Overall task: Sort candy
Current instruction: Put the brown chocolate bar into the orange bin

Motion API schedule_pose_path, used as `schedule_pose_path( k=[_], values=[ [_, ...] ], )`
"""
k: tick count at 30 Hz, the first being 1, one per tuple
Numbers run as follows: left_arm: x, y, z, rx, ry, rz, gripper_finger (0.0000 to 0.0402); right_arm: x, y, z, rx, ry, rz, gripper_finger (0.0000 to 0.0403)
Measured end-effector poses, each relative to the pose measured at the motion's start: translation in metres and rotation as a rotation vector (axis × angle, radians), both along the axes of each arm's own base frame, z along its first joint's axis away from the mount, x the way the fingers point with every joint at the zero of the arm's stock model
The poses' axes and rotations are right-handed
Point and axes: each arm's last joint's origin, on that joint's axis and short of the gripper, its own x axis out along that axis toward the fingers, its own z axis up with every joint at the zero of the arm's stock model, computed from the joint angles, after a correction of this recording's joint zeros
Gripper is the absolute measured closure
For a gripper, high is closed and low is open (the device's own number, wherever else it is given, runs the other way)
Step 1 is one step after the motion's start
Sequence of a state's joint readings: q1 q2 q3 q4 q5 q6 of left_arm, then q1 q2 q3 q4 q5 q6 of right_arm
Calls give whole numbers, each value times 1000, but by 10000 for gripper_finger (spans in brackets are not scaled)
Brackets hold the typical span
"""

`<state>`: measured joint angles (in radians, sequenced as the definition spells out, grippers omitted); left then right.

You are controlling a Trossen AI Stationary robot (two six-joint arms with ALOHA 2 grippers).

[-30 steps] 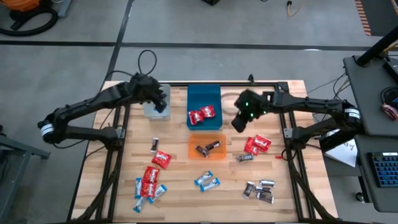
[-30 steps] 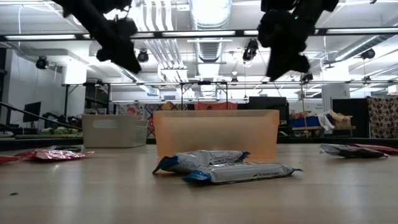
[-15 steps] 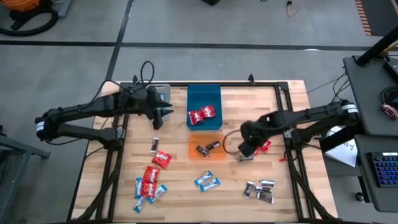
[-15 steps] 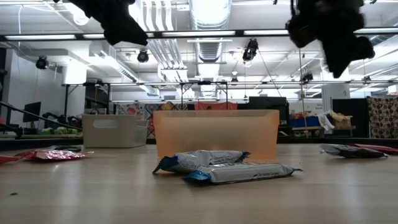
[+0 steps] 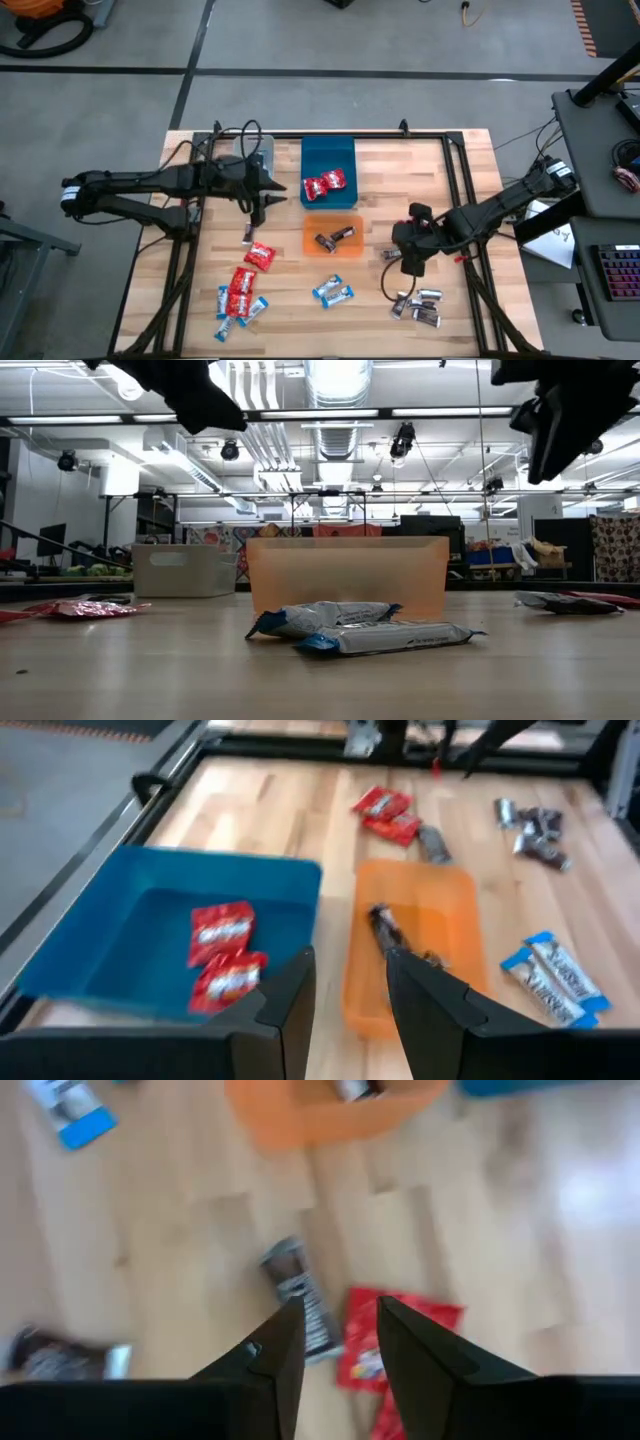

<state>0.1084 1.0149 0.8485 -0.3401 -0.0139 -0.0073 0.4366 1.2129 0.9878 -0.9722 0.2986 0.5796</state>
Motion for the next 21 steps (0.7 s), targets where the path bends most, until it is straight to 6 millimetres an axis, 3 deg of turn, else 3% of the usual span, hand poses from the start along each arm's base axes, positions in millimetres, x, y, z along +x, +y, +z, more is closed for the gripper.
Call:
schedule_pose_path(
  k=[4, 10, 21],
  values=[
    [3, -7, -22, -11, -15, -26, 292, 4, -2, 2, -76, -67, -28, 263],
    [0, -16, -38, -71, -10, -33, 292, 11, 1, 5, -50, -156, -39, 247],
    [3, -29, -39, -71, -115, -97, 292, 16, 5, 7, 54, -203, -73, 243]
  ],
)
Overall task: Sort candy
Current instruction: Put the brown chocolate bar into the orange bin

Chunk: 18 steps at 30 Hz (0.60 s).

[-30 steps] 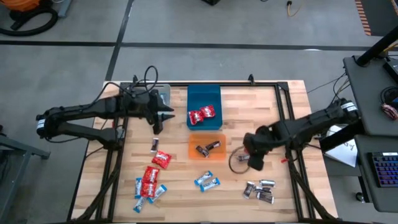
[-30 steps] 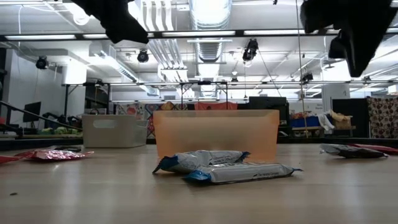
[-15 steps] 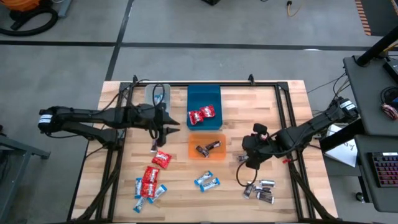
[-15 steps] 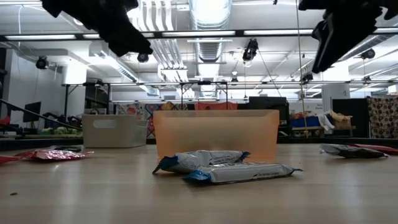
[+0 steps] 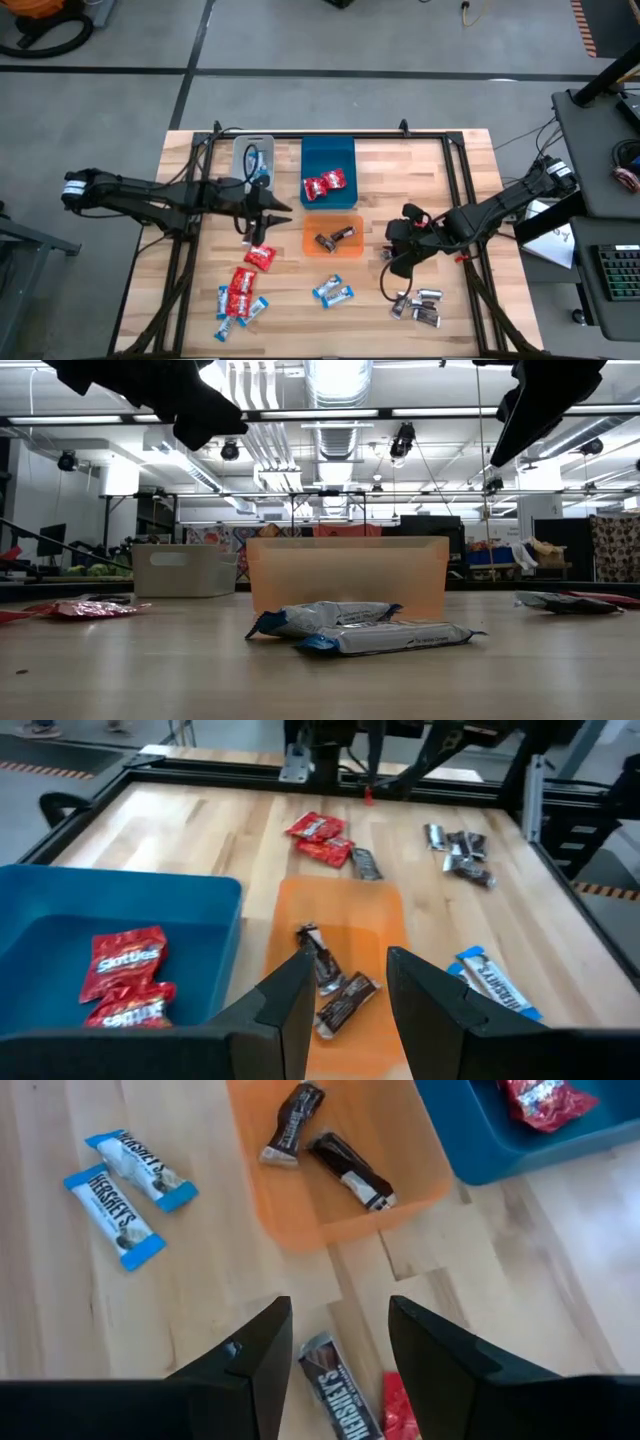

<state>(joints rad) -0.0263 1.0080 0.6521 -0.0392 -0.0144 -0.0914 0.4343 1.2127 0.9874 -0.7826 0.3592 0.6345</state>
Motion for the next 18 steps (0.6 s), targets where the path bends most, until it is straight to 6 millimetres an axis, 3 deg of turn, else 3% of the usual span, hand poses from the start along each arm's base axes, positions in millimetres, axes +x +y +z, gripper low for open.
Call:
schedule_pose_path(
  k=[4, 13, 18],
  values=[
    [0, 0, -2, 3, 3, -3, 292, 3, 2, -6, -13, 29, -2, 243],
    [0, 0, 3, 96, 0, -41, 292, 19, 12, -65, -49, 371, 33, 243],
    [0, 0, 7, 141, -12, -57, 292, 25, 15, -83, -34, 453, 47, 243]
  ],
)
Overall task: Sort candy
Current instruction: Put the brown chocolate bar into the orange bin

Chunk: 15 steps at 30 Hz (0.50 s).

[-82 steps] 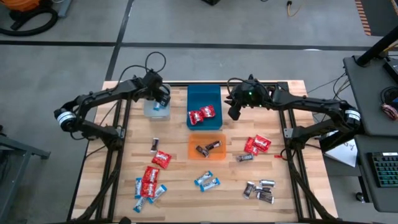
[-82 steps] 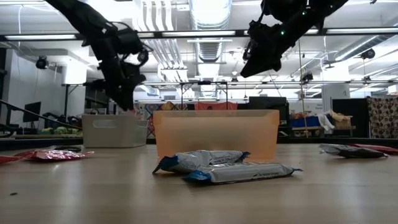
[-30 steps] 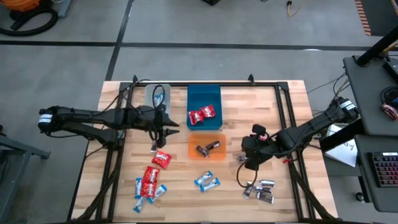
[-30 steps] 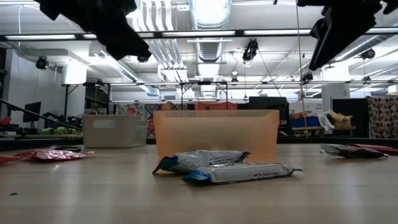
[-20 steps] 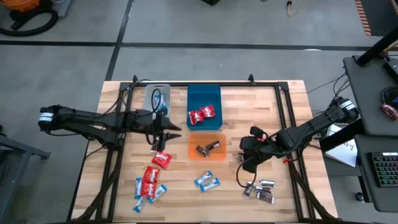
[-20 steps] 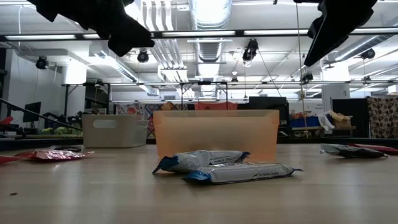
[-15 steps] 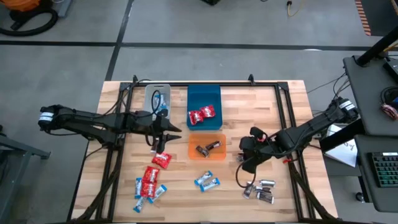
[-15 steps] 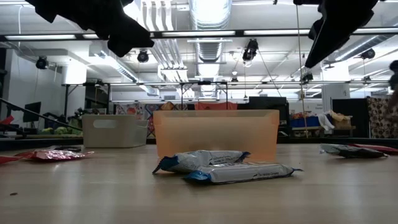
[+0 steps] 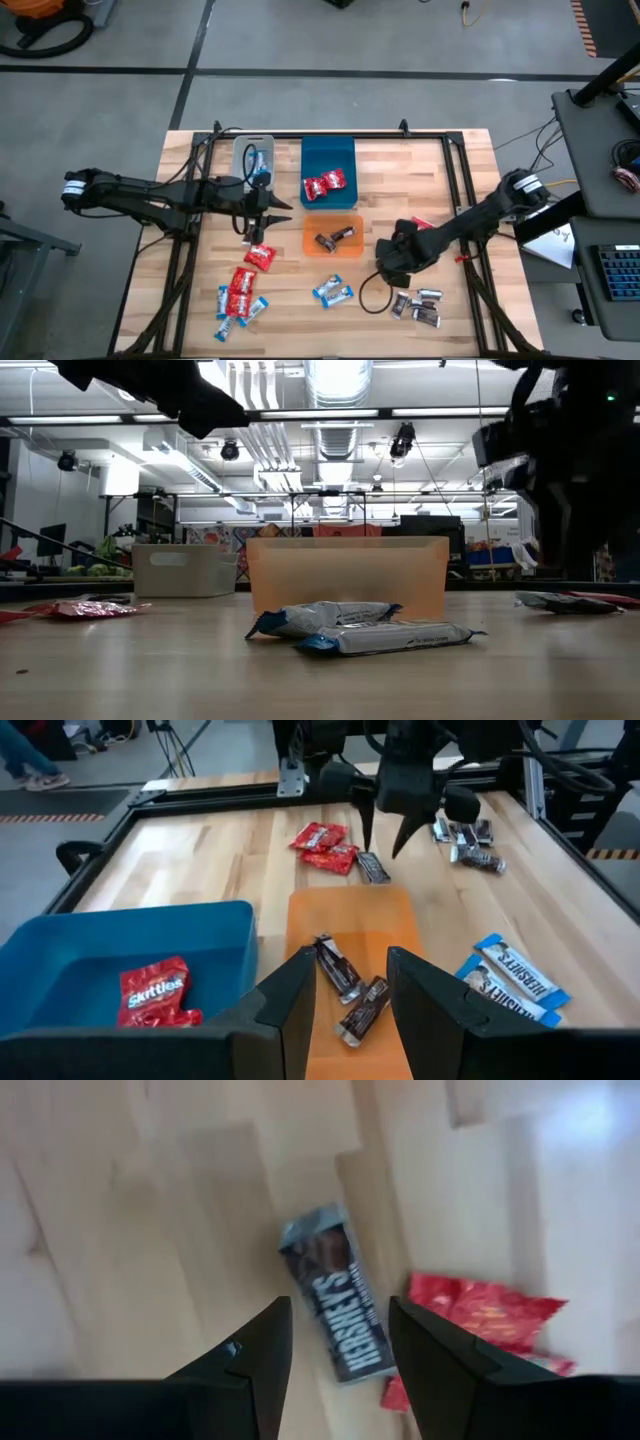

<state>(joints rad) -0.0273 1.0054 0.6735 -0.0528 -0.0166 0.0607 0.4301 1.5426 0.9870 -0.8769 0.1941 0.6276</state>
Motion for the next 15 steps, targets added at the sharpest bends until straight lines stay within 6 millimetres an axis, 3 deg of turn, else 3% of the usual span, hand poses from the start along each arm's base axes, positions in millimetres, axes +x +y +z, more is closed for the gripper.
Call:
schedule_pose_path(
  k=[15],
  values=[
    [0, 0, -1, 28, 4, -8, 292, 8, -12, -41, 5, 120, 65, 256]
  ],
)
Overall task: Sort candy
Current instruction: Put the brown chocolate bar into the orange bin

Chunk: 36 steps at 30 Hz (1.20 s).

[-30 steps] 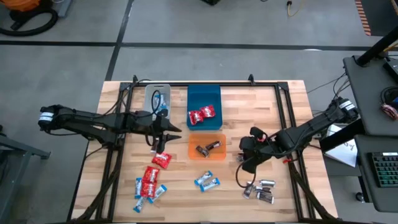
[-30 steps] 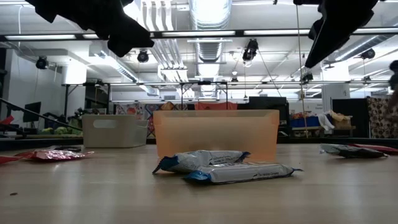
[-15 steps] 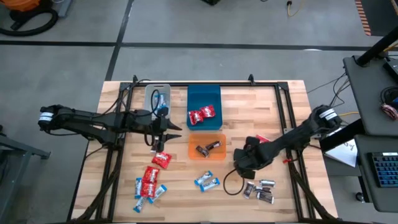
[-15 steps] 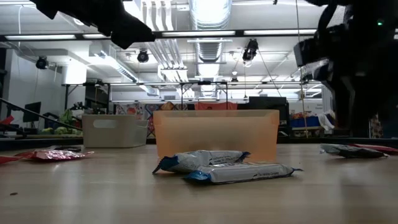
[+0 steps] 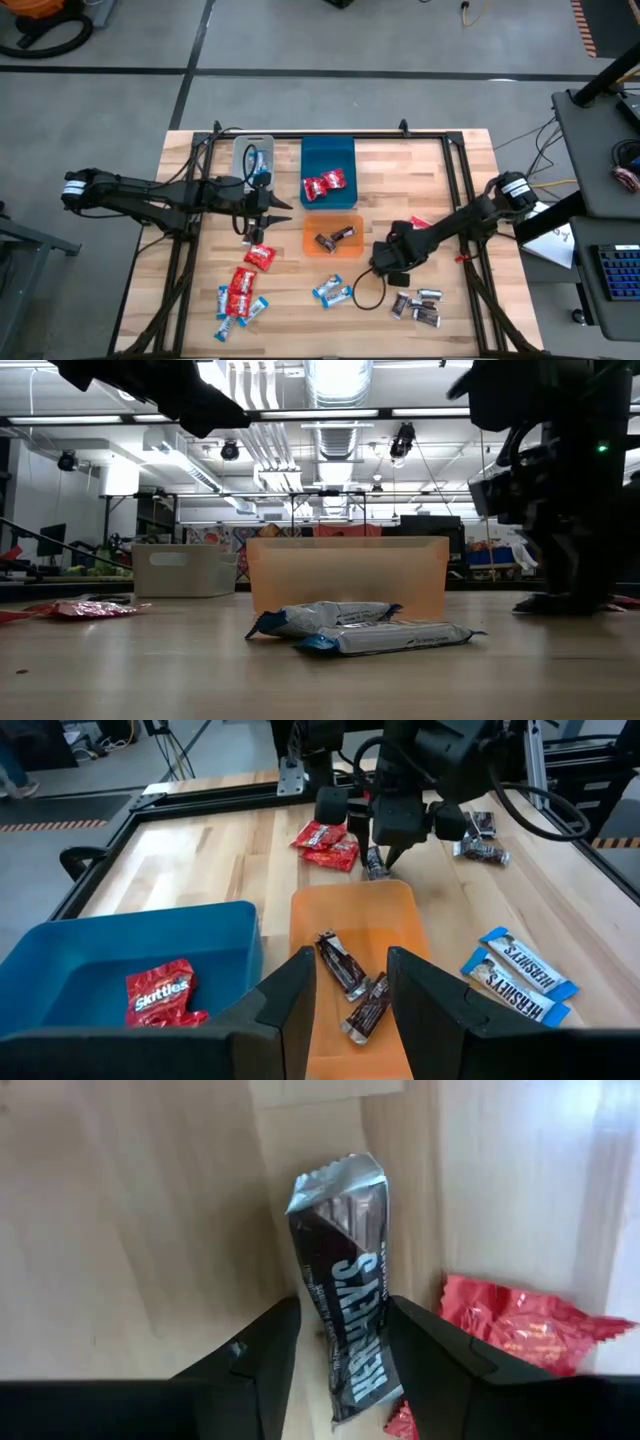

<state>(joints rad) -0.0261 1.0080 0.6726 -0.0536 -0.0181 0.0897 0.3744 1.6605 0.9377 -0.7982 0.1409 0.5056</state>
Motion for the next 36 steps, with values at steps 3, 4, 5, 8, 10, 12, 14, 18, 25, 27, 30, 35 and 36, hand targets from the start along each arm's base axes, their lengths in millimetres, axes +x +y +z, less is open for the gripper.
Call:
schedule_pose_path(
  k=[3, 4, 5, 8, 10, 12, 14, 18, 25, 27, 30, 35, 36],
  values=[
    [0, 0, 0, -4, 1, 2, 292, 1, -3, 1, 19, -3, -1, 298],
    [0, 0, 0, -5, 1, 2, 292, 1, -4, 2, 24, -8, -4, 317],
    [0, 0, 0, -5, 1, 3, 292, 2, -5, 2, 27, -12, -8, 337],
    [0, 0, -1, -7, 3, 3, 292, 3, -8, 3, 18, -25, -13, 380],
    [0, 0, -1, -8, 3, 4, 292, 3, -8, 4, 15, -34, -17, 381],
    [0, 0, -1, -11, 3, 6, 292, 2, -8, 8, 18, -43, -19, 381],
    [0, 0, -1, -19, 4, 8, 292, 1, -9, 16, 30, -71, -20, 382],
    [0, 0, -2, -29, 15, 13, 292, -5, -11, 43, 60, -155, -34, 383],
    [1, 0, -2, -53, 8, 23, 292, -19, -25, 99, 14, -470, -75, 383],
    [1, 0, -1, -65, -2, 27, 292, -19, -27, 114, -7, -591, -49, 384],
    [2, 0, 1, -79, -17, 32, 292, -15, -27, 129, -19, -772, 35, 384],
    [7, 0, 1, -95, -48, 37, 292, -1, -27, 133, -57, -1050, 219, 384],
    [8, 0, 1, -98, -51, 37, 292, 2, -28, 131, -70, -1096, 255, 384]
  ],
)
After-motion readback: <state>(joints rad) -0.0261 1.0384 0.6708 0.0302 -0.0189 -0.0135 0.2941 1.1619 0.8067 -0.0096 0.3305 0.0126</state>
